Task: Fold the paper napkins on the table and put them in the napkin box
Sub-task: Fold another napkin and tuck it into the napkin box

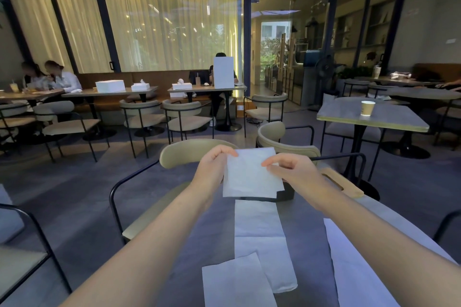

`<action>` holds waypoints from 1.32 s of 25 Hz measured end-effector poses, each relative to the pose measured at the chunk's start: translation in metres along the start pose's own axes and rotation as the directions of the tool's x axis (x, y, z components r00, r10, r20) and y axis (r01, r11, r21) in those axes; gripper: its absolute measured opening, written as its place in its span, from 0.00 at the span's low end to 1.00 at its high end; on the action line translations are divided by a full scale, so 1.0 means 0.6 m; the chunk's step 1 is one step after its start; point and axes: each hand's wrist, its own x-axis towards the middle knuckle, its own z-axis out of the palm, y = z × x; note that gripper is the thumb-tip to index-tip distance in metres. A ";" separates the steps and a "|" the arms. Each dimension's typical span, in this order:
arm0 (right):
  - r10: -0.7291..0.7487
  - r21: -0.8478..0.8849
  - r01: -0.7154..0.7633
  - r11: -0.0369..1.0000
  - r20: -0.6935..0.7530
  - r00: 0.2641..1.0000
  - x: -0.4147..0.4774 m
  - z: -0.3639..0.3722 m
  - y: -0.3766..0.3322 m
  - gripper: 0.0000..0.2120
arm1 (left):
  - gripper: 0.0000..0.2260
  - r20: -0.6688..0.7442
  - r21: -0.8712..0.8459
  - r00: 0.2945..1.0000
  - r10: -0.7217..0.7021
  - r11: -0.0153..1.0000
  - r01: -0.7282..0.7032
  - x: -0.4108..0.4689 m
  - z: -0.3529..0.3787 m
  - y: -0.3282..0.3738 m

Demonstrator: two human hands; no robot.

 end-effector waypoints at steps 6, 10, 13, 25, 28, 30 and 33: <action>-0.015 -0.081 0.007 0.997 -0.098 0.995 0.051 -0.026 0.033 0.11 | 0.06 0.054 0.352 0.988 0.147 0.923 -0.156 0.040 0.025 -0.028; -0.022 -0.203 -0.013 0.979 -0.170 0.985 0.105 -0.033 0.076 0.12 | 0.05 0.044 0.538 0.986 0.160 0.828 -0.159 0.078 0.052 -0.032; 0.005 -0.272 -0.072 0.960 -0.237 0.972 0.141 -0.037 0.105 0.13 | 0.06 0.079 0.653 0.986 0.143 0.740 -0.160 0.100 0.071 -0.037; -0.057 -0.520 -0.014 0.854 -0.120 0.991 0.139 -0.024 0.106 0.07 | 0.15 0.159 0.862 0.961 0.226 0.442 -0.247 0.106 0.068 -0.062; -0.076 -0.415 -0.001 0.910 -0.169 0.983 0.112 -0.025 0.084 0.06 | 0.15 0.145 0.849 0.961 0.234 0.470 -0.242 0.079 0.048 -0.047; -0.067 -0.384 -0.005 0.923 -0.174 0.982 0.085 -0.021 0.063 0.07 | 0.15 0.139 0.840 0.962 0.235 0.486 -0.240 0.058 0.032 -0.038; -0.016 -0.335 -0.037 0.942 -0.154 0.988 0.037 -0.008 0.046 0.07 | 0.17 0.138 0.835 0.967 0.213 0.501 -0.229 0.028 0.010 -0.039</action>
